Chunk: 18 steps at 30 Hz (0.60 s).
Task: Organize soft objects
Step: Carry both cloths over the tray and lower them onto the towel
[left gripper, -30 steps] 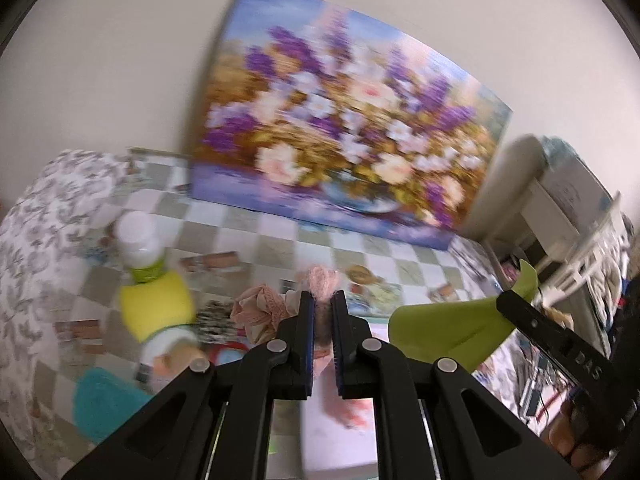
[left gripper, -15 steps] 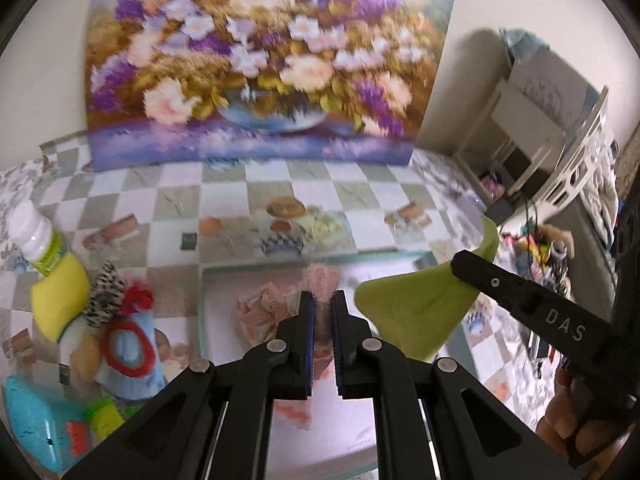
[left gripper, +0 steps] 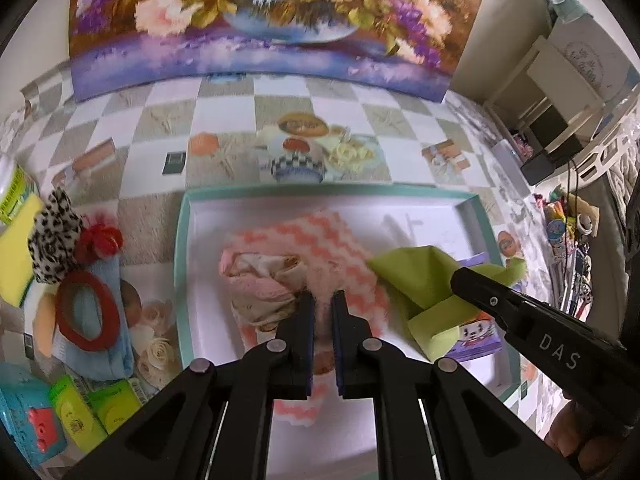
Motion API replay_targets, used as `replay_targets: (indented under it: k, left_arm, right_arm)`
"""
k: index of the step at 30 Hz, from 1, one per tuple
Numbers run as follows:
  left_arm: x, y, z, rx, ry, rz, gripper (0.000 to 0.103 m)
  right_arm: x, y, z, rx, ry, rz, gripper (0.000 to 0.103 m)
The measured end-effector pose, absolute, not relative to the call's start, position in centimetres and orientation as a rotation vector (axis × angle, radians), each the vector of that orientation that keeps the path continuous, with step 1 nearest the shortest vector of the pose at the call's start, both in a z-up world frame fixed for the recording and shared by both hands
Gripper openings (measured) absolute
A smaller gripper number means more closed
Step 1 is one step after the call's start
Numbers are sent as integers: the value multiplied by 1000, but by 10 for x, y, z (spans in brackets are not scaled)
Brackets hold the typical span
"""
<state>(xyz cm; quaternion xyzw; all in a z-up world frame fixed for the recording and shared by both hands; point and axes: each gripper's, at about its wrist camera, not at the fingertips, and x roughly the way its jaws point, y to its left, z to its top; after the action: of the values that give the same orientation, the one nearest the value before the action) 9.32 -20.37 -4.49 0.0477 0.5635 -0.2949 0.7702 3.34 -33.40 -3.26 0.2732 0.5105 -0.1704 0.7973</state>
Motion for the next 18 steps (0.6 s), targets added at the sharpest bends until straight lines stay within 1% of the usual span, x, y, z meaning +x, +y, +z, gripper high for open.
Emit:
replay_targets:
  k: [4,8,11,12,13,14,15,16,17,18]
  left_arm:
    - [94,-203,-51,104,1243,-637,9]
    - [93,-203,-45,107,1236,-637,9]
    - [94,-202,-37,112,1227,-630,13]
    - [95,-201,-35,110,1224,-628,18]
    - [95,-200,-32,105,1220,-626,27]
    - [95,-199,-29,100,1215,-623,31]
    - [96,-197,-24,97,1207,-617,40]
    - [96,-195,-20,98,1195,-612,45]
    - [96,-194,-15,102,1180,-605,46]
    - [96,-192,-12,103,1171,-599,47]
  right_arm:
    - [36,-333,-40,591,1129,-371,6]
    - [38,-330,-33,562,1128,-371,6]
    - [39,-327,-27,542,1126,-370,7]
    - [39,-326,-25,538,1126,-368,7]
    - [39,-326,-23,534,1124,-368,7]
    - [39,-325,-21,527,1123,-369,7]
    - [39,-324,-18,517,1121,-370,7]
    - [39,-323,-16,510,1120,-370,7]
    - [39,-322,-14,501,1118,-372,7]
    - [39,-321,-12,492,1119,-377,11]
